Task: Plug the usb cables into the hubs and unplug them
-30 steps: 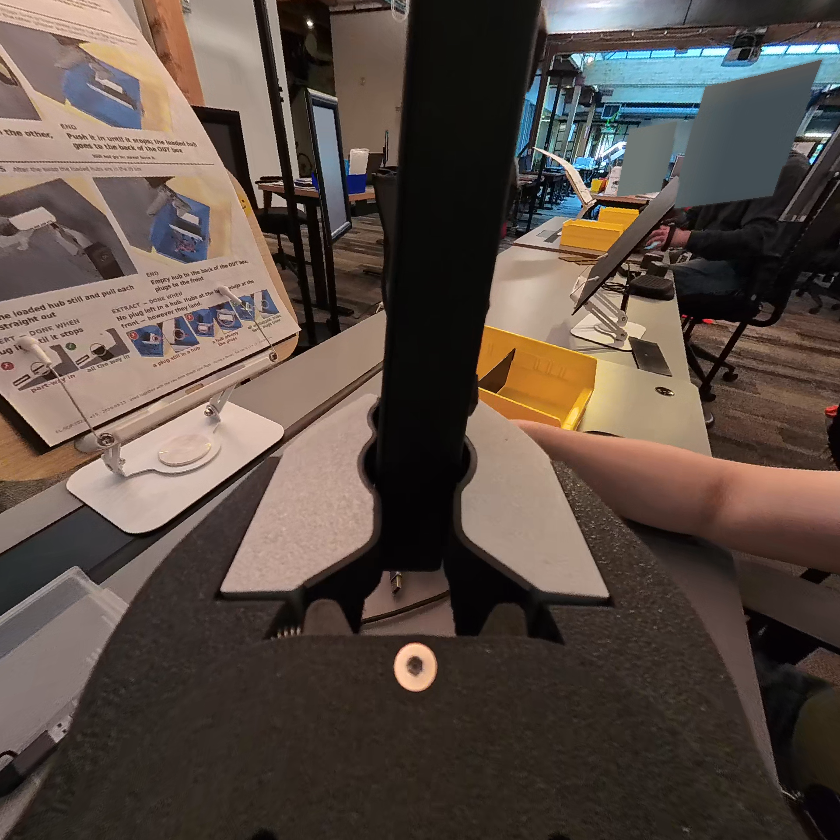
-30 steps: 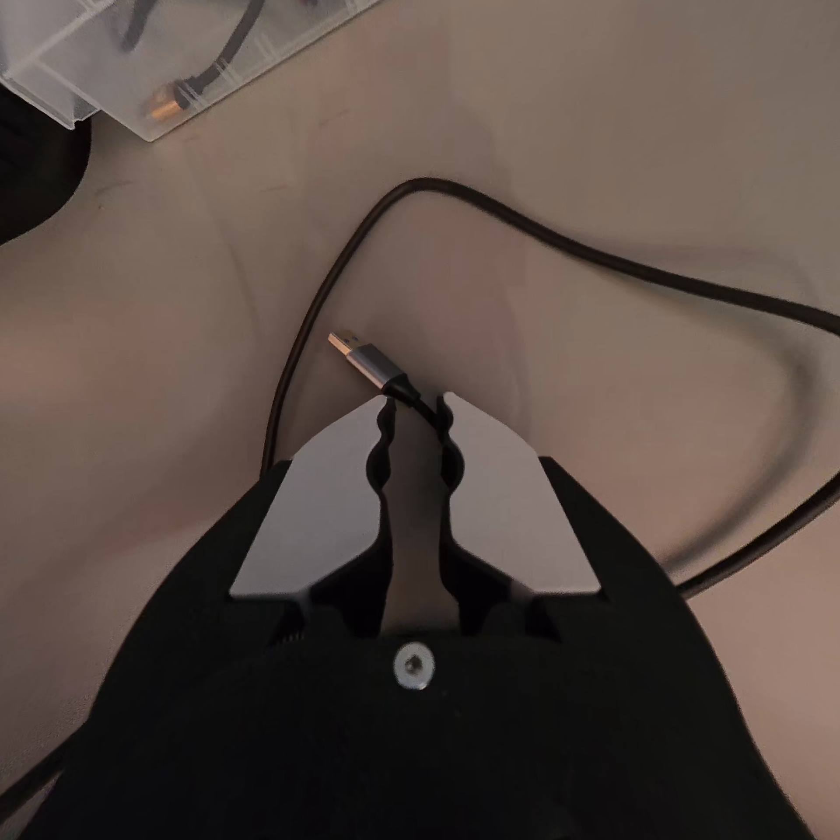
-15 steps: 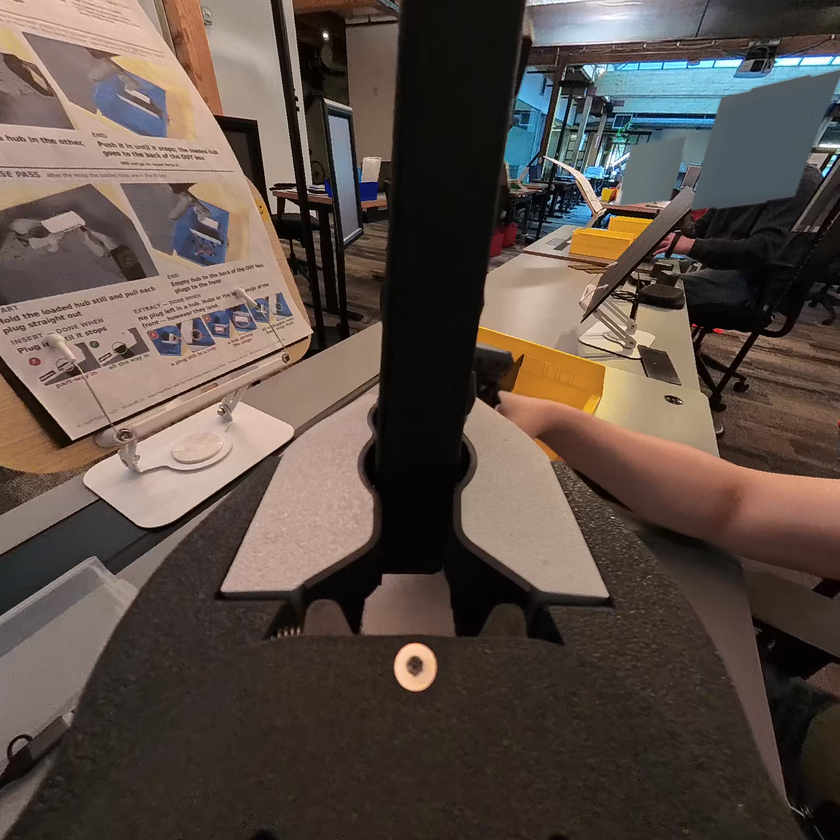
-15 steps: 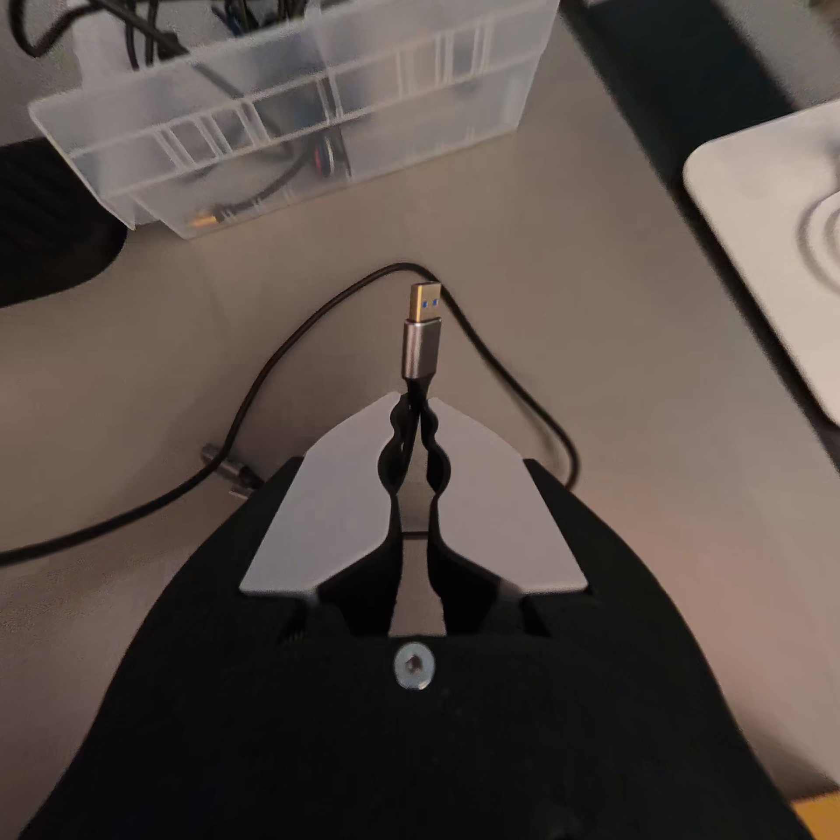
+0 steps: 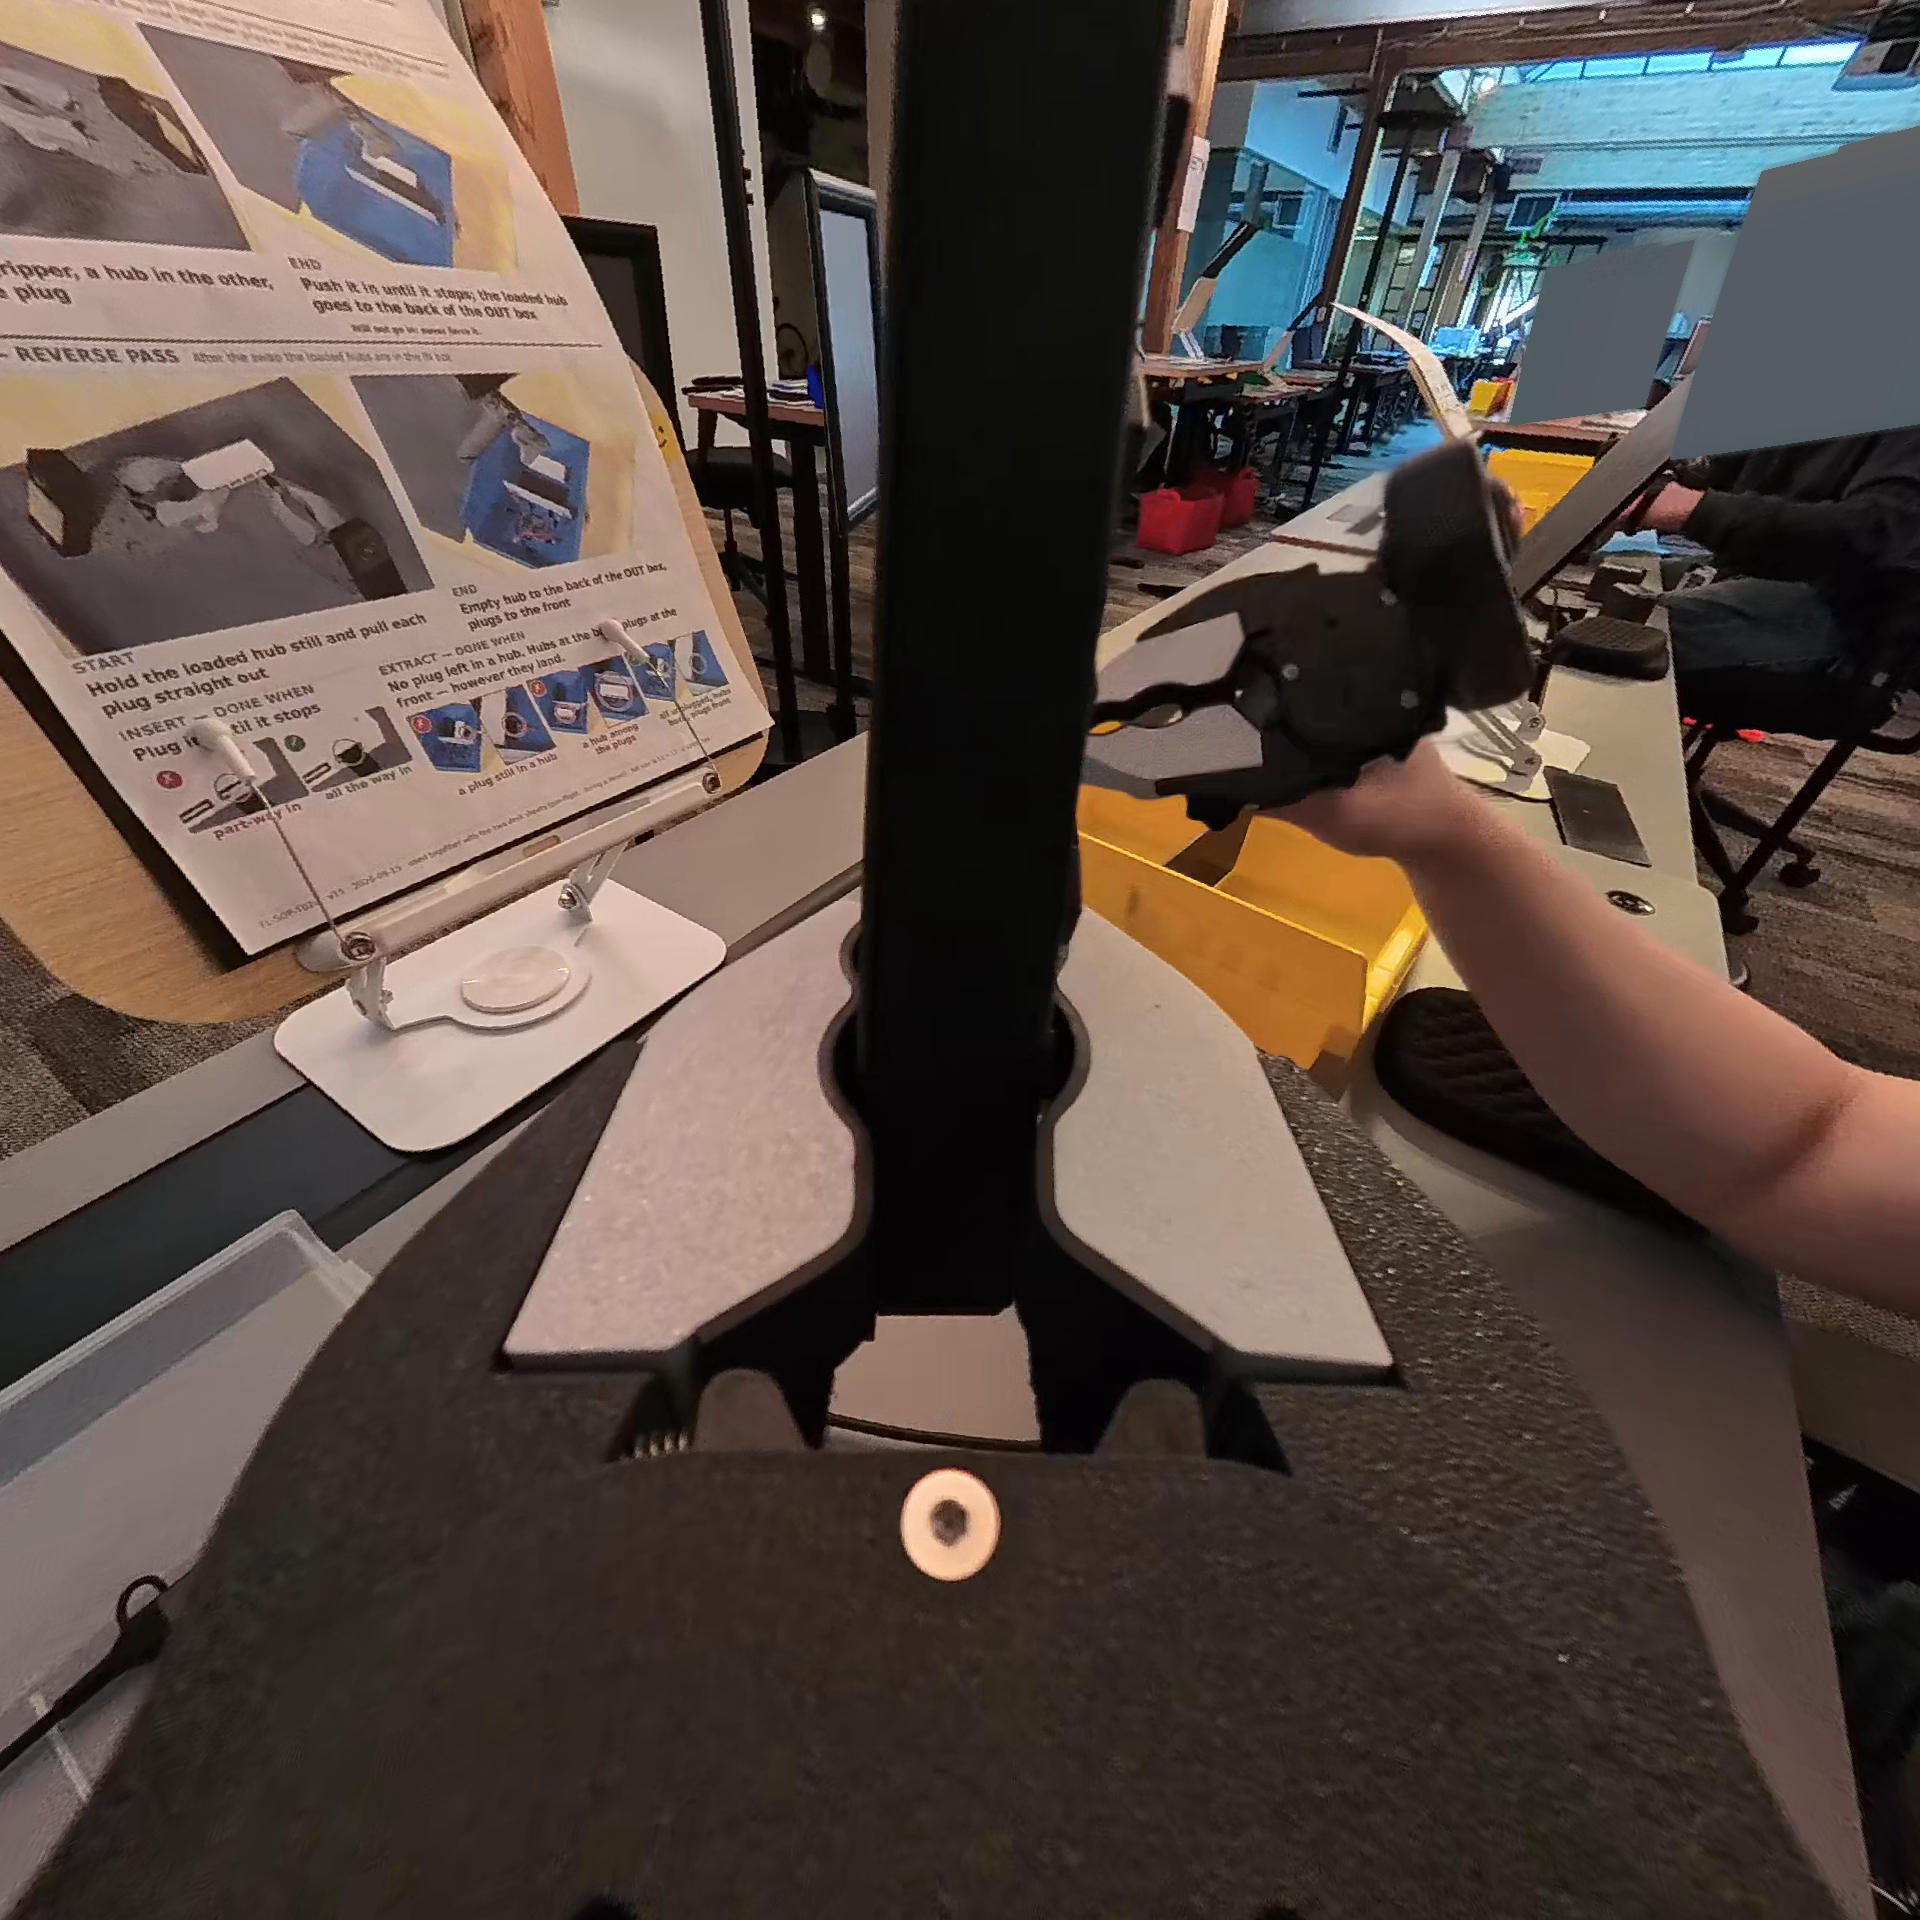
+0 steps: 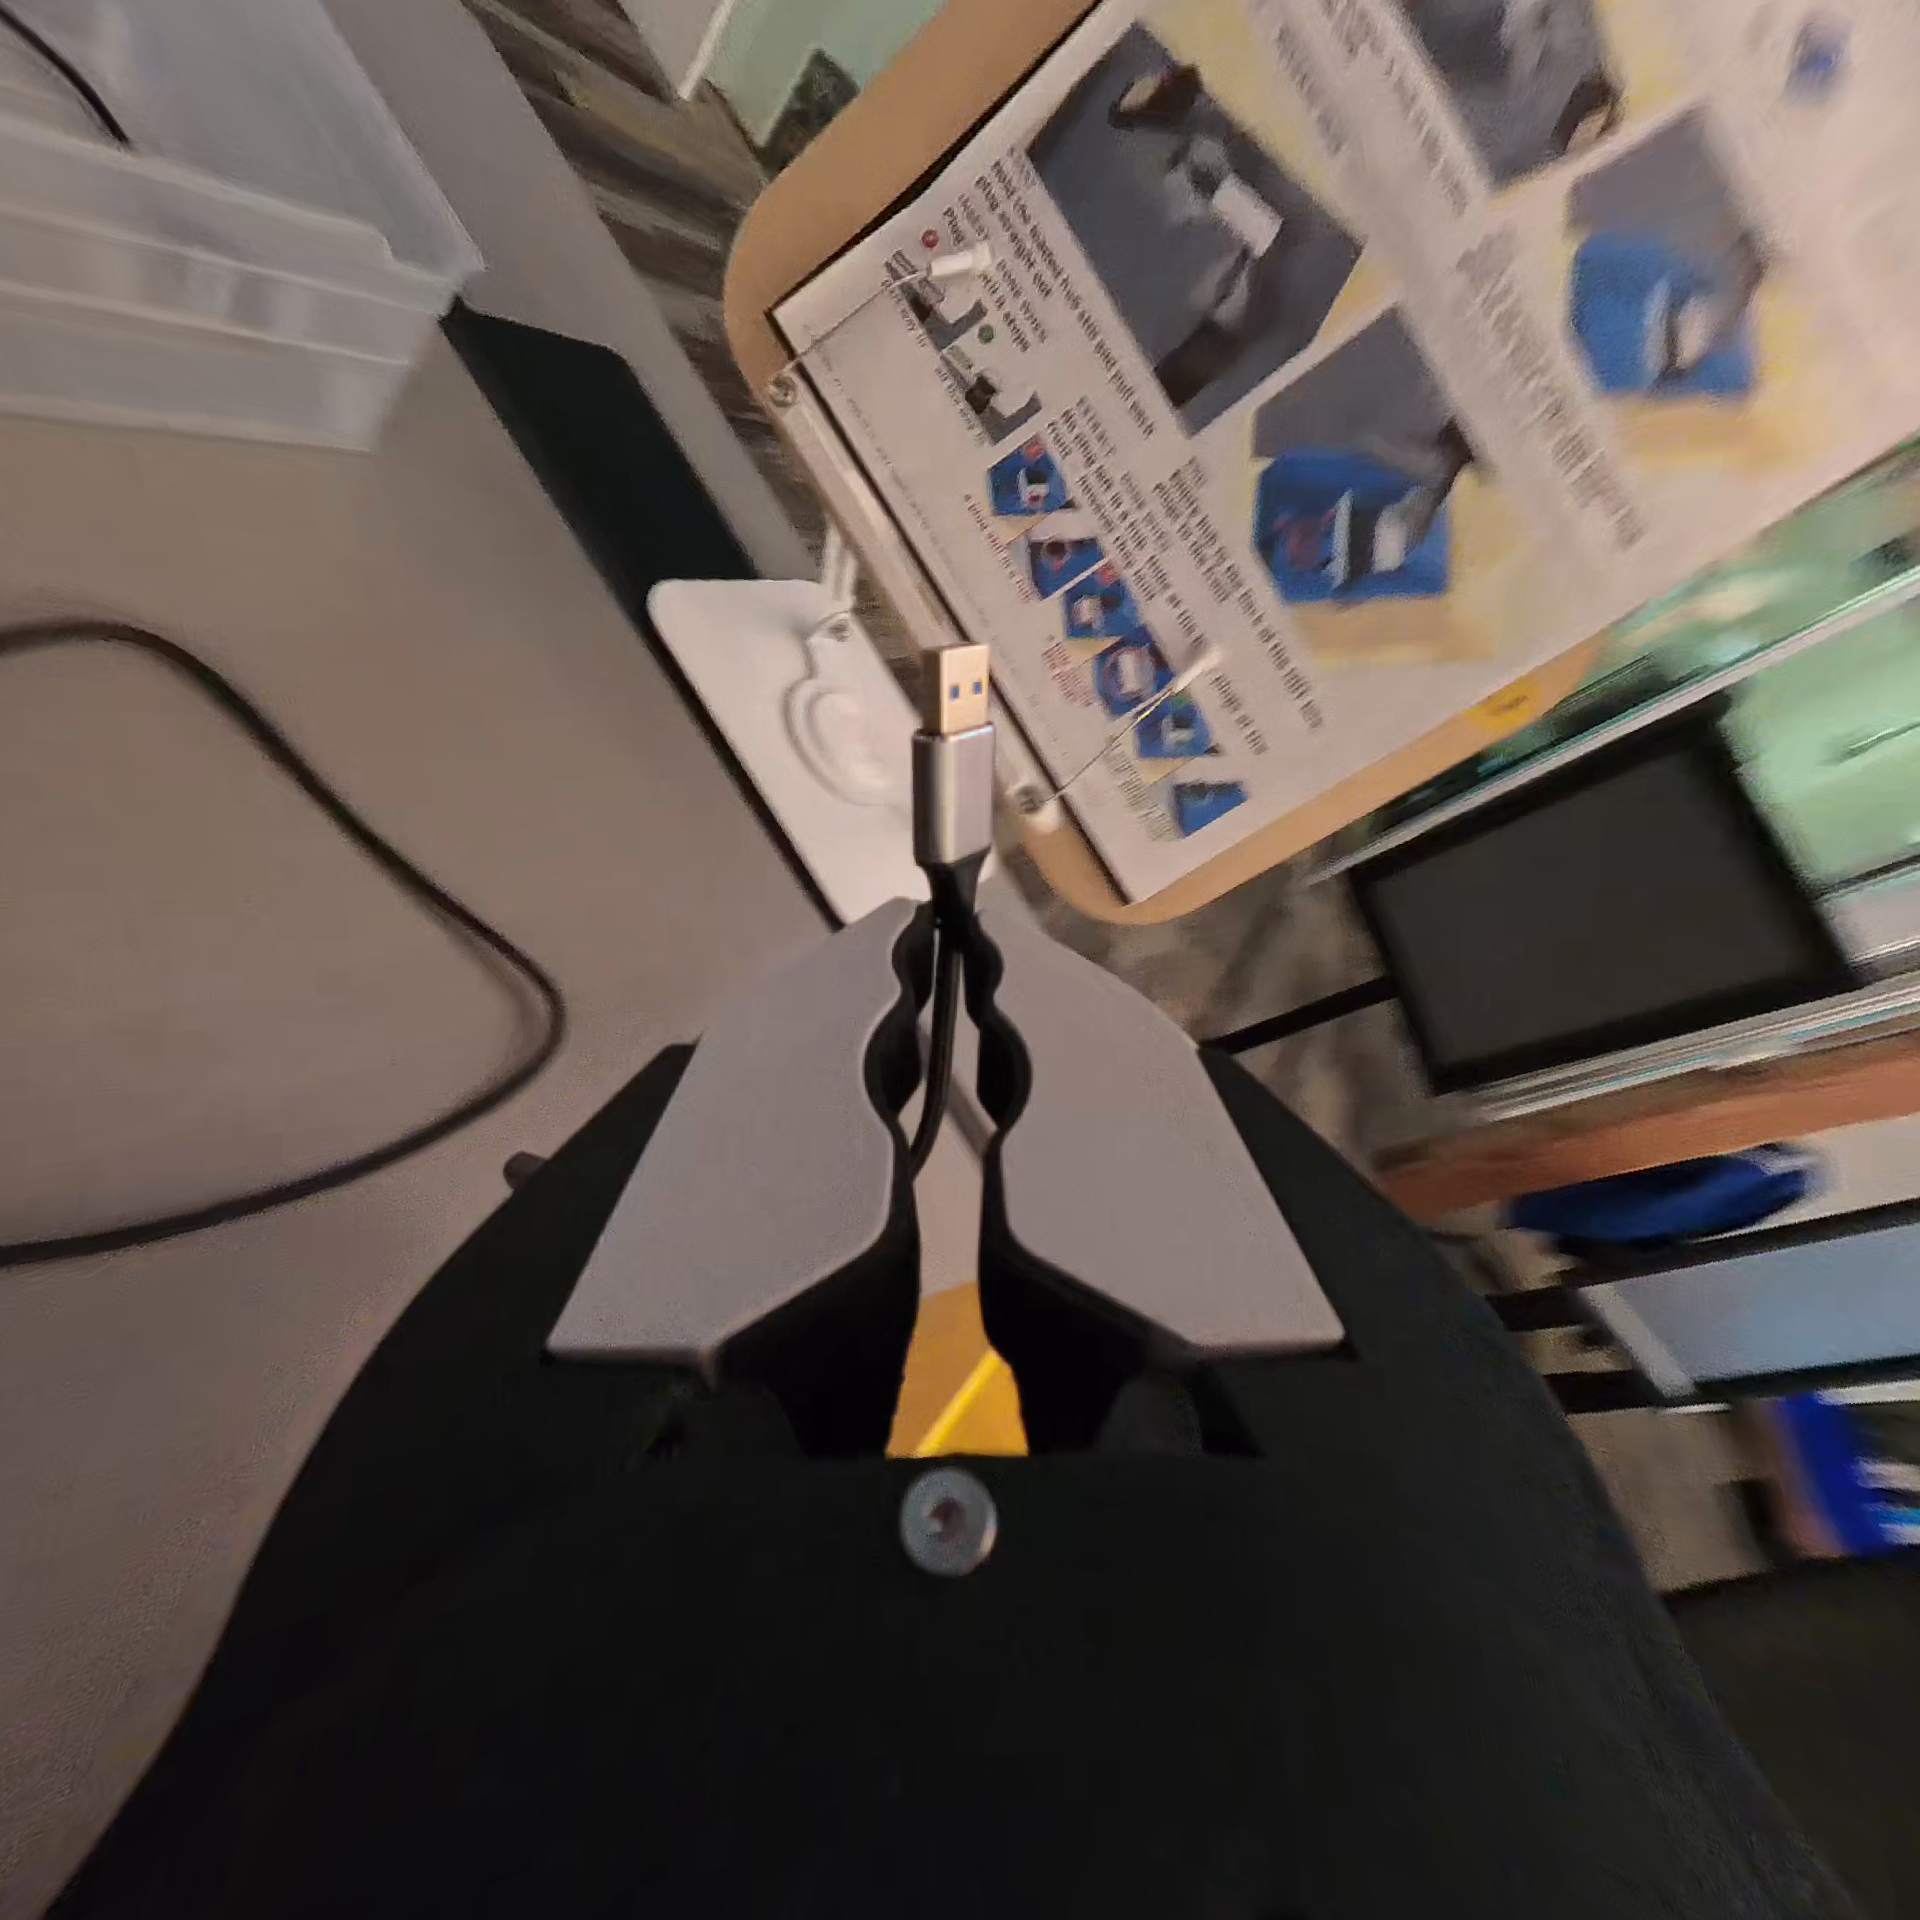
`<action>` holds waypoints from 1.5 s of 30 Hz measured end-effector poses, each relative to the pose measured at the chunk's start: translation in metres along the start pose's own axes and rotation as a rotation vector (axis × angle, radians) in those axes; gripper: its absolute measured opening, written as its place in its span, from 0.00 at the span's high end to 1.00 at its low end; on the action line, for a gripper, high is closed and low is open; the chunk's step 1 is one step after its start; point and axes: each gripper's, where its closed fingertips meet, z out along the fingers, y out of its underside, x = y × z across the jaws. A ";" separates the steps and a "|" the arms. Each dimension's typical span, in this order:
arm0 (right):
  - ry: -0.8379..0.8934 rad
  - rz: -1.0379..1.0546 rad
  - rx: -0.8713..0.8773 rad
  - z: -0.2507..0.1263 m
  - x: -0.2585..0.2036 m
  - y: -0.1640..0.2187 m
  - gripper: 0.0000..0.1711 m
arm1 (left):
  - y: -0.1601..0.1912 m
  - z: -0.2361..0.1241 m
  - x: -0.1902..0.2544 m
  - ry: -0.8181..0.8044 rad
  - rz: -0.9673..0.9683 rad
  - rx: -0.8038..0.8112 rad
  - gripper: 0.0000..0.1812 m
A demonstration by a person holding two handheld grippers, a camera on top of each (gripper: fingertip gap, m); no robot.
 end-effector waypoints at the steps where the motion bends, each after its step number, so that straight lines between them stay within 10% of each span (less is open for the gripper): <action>1: 0.027 -0.084 0.004 0.004 -0.004 0.002 0.97 | 0.000 0.000 -0.001 -0.004 -0.001 -0.001 0.85; 9: -0.124 -0.334 -0.032 0.035 -0.079 0.020 0.96 | 0.001 -0.004 -0.006 -0.027 -0.003 -0.004 0.85; 45: 0.499 -0.262 0.023 0.064 -0.025 -0.008 0.97 | 0.007 0.001 -0.011 -0.054 0.002 -0.035 0.85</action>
